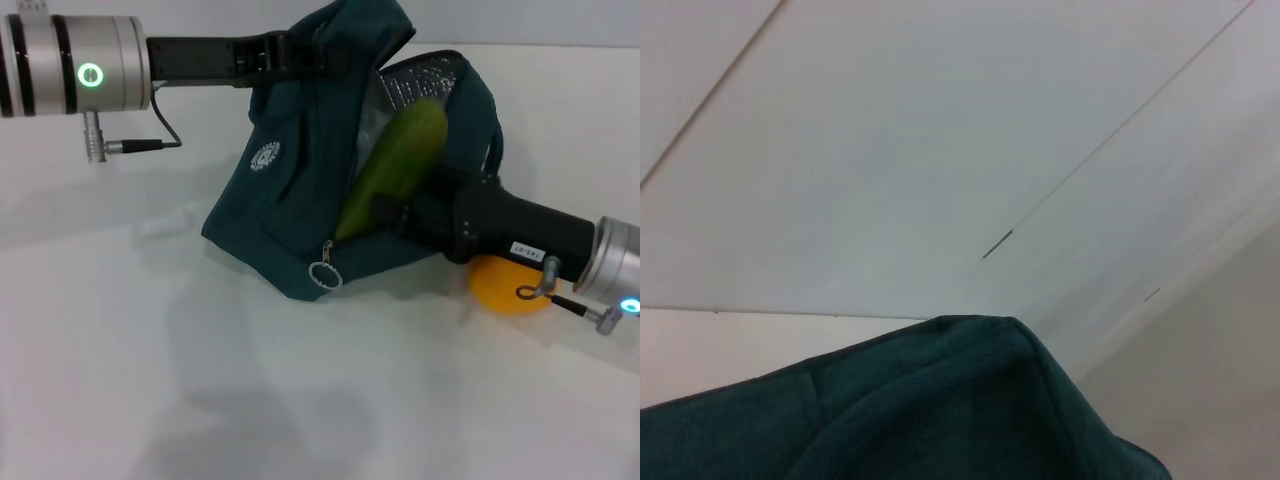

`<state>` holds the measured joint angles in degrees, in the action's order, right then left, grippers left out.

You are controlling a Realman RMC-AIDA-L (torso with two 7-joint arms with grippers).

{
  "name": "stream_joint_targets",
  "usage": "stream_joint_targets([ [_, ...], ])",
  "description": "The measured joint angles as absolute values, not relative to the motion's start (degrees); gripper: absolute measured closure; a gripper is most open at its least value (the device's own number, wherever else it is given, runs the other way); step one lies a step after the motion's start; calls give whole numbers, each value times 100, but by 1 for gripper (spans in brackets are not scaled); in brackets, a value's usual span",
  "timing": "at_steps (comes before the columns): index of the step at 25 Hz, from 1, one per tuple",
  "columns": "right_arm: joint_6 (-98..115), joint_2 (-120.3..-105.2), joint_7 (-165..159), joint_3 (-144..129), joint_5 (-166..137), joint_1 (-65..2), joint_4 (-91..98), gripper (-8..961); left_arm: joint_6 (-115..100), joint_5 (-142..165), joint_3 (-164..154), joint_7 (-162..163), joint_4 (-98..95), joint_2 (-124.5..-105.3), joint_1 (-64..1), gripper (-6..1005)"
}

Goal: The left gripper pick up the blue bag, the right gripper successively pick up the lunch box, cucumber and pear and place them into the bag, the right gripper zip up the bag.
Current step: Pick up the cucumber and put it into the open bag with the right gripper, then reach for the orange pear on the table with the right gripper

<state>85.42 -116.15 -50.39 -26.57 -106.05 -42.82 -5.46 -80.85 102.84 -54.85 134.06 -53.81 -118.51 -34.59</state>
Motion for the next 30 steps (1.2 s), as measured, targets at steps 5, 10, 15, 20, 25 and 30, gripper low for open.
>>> stream_joint_targets([
  [5,8845,-11594,-5104,-2598,-10550,-4125,-267,271,-8086,10281,-5484,13398,-5379,-11836,-3422,883],
  [10,8944,-11588,-5526,-2629,-10519,-3936,183,256,-8086,10265,-5485,13396,-5378,-11830,-3419,883],
  [15,8973,-11583,-5714,-2663,-10539,-3946,304,245,-8086,10260,-5484,13395,-5378,-11829,-3430,883],
  [20,9429,-11584,-5683,-2606,-10369,-3802,521,248,-8086,10256,-5478,13378,-5379,-11830,-3409,882],
  [25,10111,-11576,-5610,-2597,-10033,-3470,912,250,-8080,10268,-5360,13287,-5300,-11847,-3391,882],
  [30,10930,-11540,-5357,-2593,-9469,-3006,1387,252,-8077,10239,-5266,13177,-5066,-11833,-3388,881],
])
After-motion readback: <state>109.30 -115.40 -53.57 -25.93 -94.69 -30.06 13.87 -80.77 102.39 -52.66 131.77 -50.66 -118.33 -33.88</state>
